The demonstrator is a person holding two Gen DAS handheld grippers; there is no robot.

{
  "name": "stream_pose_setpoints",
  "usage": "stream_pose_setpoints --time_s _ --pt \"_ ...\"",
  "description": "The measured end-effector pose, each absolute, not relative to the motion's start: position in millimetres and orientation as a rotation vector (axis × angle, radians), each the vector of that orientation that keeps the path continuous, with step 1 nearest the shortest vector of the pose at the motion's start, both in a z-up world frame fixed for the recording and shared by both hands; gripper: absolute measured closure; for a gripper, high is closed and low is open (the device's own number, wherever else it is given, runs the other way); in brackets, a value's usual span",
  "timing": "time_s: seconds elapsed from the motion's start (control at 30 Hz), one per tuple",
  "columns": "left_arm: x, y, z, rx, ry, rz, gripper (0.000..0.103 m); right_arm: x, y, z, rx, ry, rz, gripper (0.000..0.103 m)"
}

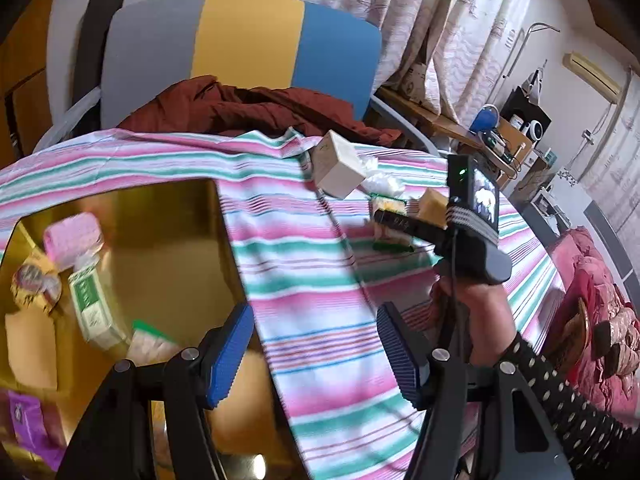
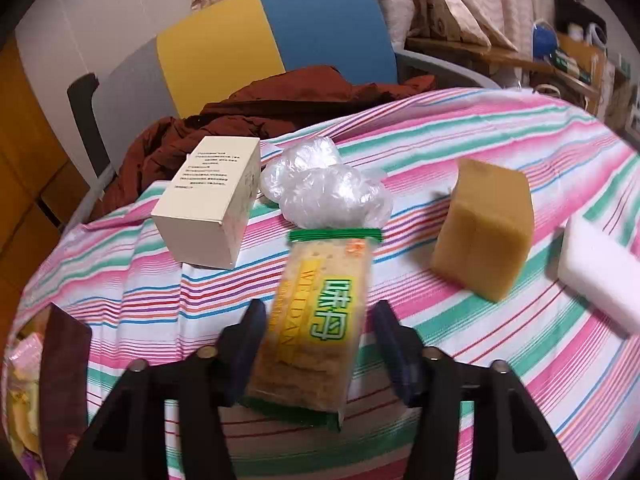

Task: Organize objects
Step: 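Grasp the second WEIDAN packet with the right gripper while the left gripper approaches the cream box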

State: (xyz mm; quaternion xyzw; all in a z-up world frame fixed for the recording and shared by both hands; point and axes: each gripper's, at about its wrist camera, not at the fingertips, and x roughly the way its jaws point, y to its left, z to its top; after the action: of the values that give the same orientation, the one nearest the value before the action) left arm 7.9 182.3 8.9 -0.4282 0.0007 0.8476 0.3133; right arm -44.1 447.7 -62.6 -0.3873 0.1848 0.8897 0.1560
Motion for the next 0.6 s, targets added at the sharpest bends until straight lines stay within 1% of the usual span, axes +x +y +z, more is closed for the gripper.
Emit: stream_pose_setpoints --time_s 0.1,0.3,0.4,0.5,0.6 --pt "-2 198 13 -1.129 0.031 2.221 0.038 -41 447 -61 -1.109 0.52 2.559 0.057" --pt "-28 230 15 -1.145 0.061 2.187 0.038 -16 459 -61 -1.1 0.484 2.527 0.058" --pt "-48 248 9 -1.174 0.027 2.165 0.038 0 472 -62 -1.071 0.529 2.496 0.058" --pt "-64 266 0 -1.21 0.043 2.168 0.038 11 481 -65 -1.039 0.605 2.505 0.059" --pt "-79 284 -7 -1.233 0.098 2.173 0.037 12 478 -65 -1.022 0.585 2.509 0.059"
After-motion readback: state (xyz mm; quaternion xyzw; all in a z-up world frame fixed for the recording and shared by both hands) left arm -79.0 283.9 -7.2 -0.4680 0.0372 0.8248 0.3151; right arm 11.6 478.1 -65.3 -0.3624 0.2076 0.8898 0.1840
